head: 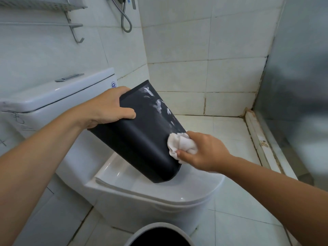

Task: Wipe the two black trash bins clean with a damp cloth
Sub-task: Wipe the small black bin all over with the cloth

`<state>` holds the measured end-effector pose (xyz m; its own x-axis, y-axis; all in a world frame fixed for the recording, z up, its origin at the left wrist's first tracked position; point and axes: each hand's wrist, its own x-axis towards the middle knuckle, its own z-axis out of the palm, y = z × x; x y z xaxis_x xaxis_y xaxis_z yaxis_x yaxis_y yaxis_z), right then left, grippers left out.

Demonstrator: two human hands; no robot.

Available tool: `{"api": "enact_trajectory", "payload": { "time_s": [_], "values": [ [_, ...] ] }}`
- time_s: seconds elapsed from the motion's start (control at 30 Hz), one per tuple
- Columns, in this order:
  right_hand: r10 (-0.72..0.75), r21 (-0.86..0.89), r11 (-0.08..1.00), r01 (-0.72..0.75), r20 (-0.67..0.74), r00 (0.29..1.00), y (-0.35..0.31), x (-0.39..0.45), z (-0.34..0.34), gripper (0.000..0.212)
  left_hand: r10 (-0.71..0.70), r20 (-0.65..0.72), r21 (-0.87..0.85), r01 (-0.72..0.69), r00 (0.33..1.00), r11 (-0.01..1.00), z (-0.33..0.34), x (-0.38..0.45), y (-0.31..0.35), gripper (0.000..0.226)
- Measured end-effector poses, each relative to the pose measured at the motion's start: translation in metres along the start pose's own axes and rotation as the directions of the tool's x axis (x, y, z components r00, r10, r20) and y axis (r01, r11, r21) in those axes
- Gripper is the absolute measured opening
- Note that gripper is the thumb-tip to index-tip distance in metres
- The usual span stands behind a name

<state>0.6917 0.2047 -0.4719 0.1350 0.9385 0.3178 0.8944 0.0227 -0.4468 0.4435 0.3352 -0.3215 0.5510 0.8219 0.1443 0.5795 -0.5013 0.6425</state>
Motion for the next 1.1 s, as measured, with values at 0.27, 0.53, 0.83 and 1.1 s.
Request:
{"api": "enact_trajectory", "payload": {
  "time_s": [0.27, 0.53, 0.83, 1.1],
  "values": [
    [0.041, 0.059, 0.998, -0.034, -0.123, 0.992, -0.027, 0.03, -0.003, 0.04, 0.046, 0.039, 0.029, -0.047, 0.998, 0.998, 0.003, 0.0, 0.005, 0.037],
    [0.117, 0.163, 0.983, -0.083, -0.213, 0.97, -0.064, 0.065, -0.018, 0.045, 0.073, 0.058, 0.044, -0.075, 0.996, 0.996, 0.0, -0.001, 0.002, 0.04],
    [0.298, 0.376, 0.915, -0.149, -0.379, 0.876, -0.047, 0.054, -0.028, 0.046, 0.093, 0.157, 0.193, -0.123, 0.983, 0.973, -0.016, 0.002, -0.004, 0.07],
    [0.099, 0.035, 0.995, -0.093, -0.383, 0.918, -0.051, 0.053, -0.013, 0.065, 0.048, 0.121, 0.339, -0.087, 0.991, 0.937, -0.005, 0.012, 0.013, 0.068]
  ]
}}
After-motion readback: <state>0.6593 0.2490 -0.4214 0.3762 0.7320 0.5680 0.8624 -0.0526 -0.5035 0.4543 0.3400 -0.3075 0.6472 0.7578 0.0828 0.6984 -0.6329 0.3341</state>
